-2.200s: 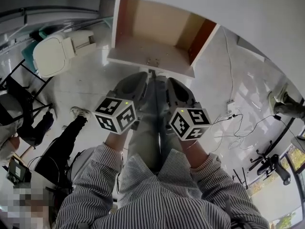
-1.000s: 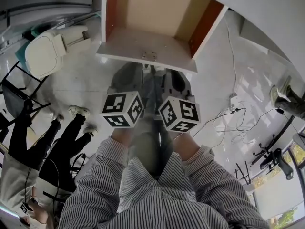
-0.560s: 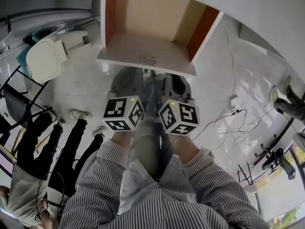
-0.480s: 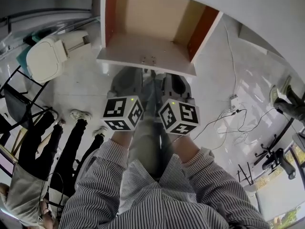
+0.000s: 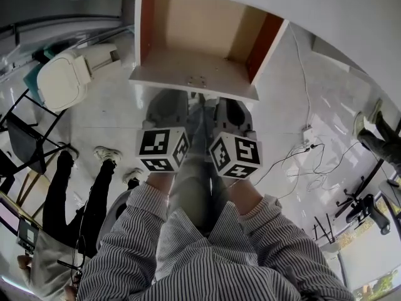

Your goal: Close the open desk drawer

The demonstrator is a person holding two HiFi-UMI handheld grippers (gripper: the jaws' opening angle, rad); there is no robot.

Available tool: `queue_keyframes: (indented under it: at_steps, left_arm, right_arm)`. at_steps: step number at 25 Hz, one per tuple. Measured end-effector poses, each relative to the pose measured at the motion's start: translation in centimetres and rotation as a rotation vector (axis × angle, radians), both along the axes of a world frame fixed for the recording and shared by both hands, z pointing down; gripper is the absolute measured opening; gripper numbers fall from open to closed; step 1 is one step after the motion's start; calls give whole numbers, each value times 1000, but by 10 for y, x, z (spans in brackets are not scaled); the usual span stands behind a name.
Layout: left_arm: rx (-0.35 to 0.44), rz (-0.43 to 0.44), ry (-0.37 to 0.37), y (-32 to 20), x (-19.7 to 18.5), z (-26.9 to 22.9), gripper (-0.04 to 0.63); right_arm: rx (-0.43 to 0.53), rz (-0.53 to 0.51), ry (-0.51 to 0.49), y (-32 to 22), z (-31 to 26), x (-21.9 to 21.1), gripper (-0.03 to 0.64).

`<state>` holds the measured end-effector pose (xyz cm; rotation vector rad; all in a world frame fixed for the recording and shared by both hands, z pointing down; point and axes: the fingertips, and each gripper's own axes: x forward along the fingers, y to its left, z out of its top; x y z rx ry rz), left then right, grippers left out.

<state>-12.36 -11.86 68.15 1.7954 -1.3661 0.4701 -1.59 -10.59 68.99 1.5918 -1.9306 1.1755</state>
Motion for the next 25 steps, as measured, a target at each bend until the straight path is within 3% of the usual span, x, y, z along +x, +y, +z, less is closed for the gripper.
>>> queue_keyframes:
  at_steps: [25]
  left_arm:
    - [101,91,25,-27,1,-56,12]
  right_arm:
    - [78,44,25,-26,-58,1,15]
